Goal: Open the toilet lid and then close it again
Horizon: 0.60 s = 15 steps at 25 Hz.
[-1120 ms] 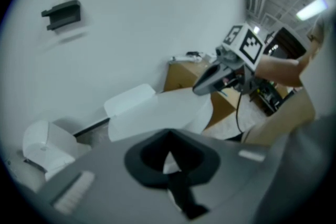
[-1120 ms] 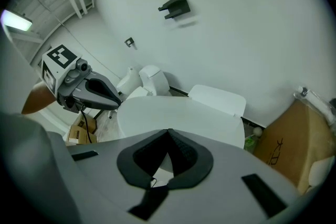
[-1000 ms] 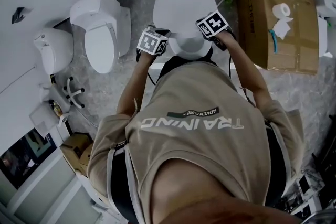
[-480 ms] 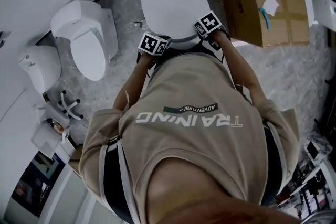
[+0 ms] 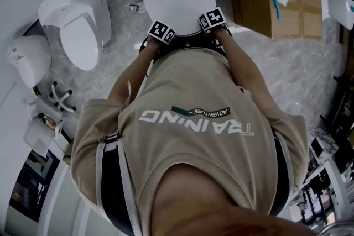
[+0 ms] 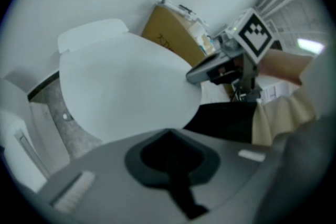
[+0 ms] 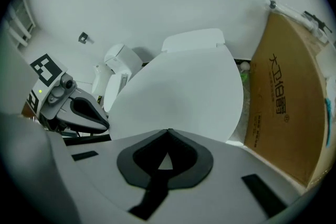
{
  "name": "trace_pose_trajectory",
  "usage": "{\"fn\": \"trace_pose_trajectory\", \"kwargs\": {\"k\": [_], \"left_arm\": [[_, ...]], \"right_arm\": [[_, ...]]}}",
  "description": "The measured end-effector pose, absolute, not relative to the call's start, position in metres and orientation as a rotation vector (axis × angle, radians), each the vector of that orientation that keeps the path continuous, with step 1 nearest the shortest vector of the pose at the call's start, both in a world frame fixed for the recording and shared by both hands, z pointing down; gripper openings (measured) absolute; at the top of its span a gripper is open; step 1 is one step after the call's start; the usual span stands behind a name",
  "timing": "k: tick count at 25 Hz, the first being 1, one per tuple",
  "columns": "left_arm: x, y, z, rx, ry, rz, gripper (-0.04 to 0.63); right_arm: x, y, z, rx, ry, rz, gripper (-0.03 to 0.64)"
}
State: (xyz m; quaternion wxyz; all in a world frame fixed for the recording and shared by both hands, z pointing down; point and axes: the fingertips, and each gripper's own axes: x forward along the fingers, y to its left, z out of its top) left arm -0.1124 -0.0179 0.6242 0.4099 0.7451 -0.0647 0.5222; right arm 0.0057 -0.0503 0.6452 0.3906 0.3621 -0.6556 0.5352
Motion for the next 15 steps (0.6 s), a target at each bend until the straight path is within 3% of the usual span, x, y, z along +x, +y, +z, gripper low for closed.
{"fn": "trace_pose_trajectory", "kwargs": {"k": [15], "left_arm": [[-0.123, -0.015, 0.706, 1.554, -0.575, 1.274, 0.002]], "right_arm": [[0.006, -0.021, 0.713, 0.874, -1.607, 1.417, 0.011]]}}
